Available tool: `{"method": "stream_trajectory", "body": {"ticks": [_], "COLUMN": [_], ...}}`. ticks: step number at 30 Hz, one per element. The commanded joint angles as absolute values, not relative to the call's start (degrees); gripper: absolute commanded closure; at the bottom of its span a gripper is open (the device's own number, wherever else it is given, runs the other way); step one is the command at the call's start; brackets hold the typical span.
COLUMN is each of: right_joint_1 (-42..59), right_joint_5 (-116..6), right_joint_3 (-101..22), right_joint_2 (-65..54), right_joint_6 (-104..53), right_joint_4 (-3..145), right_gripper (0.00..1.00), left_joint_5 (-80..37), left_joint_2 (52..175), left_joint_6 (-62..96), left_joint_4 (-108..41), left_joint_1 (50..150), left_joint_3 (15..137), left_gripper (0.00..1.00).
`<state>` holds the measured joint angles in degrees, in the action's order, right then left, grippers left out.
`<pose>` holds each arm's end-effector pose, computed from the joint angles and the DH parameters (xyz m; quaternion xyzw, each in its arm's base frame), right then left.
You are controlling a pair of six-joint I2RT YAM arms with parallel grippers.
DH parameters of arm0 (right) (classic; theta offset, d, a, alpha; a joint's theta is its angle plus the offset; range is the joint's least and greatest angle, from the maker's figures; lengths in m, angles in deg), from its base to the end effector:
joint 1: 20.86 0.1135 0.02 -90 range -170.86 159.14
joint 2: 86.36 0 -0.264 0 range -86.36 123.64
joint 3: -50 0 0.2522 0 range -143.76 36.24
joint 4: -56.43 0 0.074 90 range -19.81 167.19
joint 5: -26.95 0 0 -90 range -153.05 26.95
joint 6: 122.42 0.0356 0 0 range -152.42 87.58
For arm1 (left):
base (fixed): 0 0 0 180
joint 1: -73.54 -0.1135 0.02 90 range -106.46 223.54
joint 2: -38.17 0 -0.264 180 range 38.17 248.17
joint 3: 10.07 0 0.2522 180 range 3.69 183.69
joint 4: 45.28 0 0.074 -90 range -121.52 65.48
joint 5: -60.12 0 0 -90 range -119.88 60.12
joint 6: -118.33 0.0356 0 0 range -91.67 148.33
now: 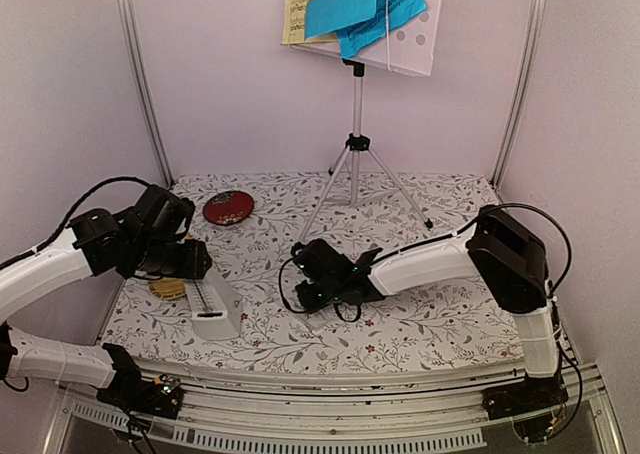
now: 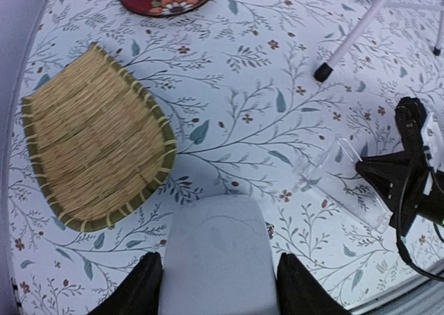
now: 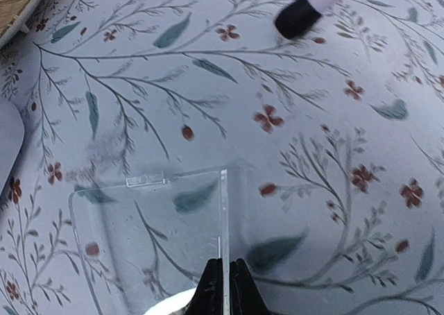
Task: Pack up the instrument practice props
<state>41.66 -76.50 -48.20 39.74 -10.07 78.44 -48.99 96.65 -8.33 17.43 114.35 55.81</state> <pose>0.2235 0.4117 0.1257 -0.2827 0.8900 0.1485 0.3255 0.1540 -0.1175 0.2825 -0.0154 0.9425 -0.0604 0.3285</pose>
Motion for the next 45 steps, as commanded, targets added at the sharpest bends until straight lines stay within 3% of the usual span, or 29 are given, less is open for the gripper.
{"method": "stream_trajectory", "body": {"ticks": [1,9,16,36,45], "right_joint_1": [41.45,31.26,22.81,21.2,21.16], "right_joint_5": [-83.51,-87.37,-86.89,-83.88,-83.16], "right_joint_3": [-38.83,-18.31,-9.03,-10.78,-10.26], "right_joint_2": [27.4,8.05,1.09,9.62,12.43], "right_joint_6": [-8.7,-6.47,-5.45,-4.71,-4.52], "right_joint_4": [75.71,76.58,76.61,71.72,70.51], "right_gripper": [0.98,0.99,0.99,0.99,0.97], "left_joint_5": [-42.85,-49.22,-51.07,-47.19,-46.91], "left_joint_2": [101.21,119.27,131.31,141.11,141.71], "left_joint_6": [-2.94,2.54,4.72,7.59,7.09], "left_joint_4": [7.01,7.37,7.48,2.67,1.83], "left_joint_1": [117.68,128.21,130.79,130.78,130.83], "left_joint_3": [60.51,76.57,87.99,93.99,94.13], "left_gripper": [0.69,0.7,0.71,0.66,0.48]}}
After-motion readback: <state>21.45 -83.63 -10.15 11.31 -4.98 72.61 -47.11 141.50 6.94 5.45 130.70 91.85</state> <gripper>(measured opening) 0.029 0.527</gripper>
